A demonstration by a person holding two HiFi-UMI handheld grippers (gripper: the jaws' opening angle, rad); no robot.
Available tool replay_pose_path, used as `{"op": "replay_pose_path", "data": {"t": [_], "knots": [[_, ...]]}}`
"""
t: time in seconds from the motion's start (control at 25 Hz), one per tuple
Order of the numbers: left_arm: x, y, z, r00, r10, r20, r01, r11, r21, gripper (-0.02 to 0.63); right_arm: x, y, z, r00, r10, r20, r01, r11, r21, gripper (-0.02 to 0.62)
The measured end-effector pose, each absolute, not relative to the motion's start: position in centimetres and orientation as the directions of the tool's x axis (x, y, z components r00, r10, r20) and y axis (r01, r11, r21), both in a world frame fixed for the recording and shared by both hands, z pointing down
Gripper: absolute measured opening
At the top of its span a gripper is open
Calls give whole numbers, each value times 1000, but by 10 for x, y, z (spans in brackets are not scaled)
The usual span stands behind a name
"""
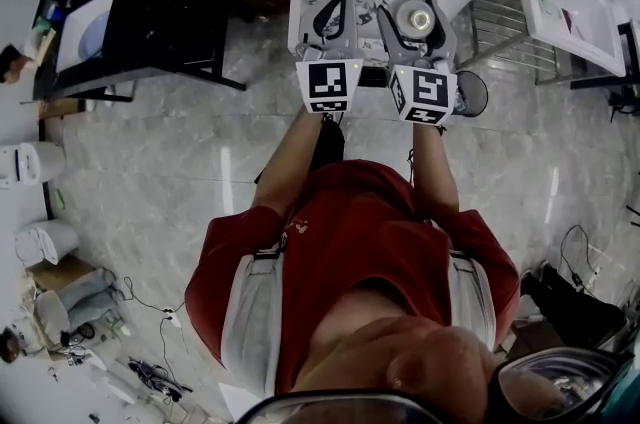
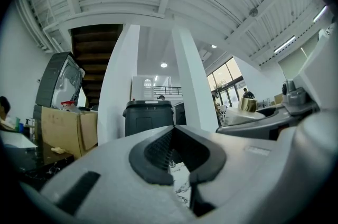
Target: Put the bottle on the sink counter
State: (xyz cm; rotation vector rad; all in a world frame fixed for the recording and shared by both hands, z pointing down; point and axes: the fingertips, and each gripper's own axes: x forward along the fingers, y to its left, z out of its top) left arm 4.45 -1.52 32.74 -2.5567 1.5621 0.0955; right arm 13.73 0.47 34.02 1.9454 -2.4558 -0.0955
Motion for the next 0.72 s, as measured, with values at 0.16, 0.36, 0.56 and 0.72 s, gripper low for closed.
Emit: {"op": "replay_pose_path", "data": {"t": [0.16, 0.36, 0.56, 0.72], "knots": [[34, -46, 325, 464, -877, -128, -886, -456, -88, 3, 126, -25, 338, -226, -974, -27, -973, 224, 57, 337], [14, -86, 324, 468, -875, -122, -884, -461, -81, 3, 107, -64, 335, -224, -975, -16, -973, 222, 65, 337], [-2, -122, 321, 471, -874, -121, -882, -465, -73, 3, 92, -99, 331, -216, -976, -15, -975, 214, 67, 337], [-13, -146, 320, 474, -871, -126, -880, -469, -70, 3, 81, -124, 330, -212, -977, -13, -975, 210, 69, 337]]}}
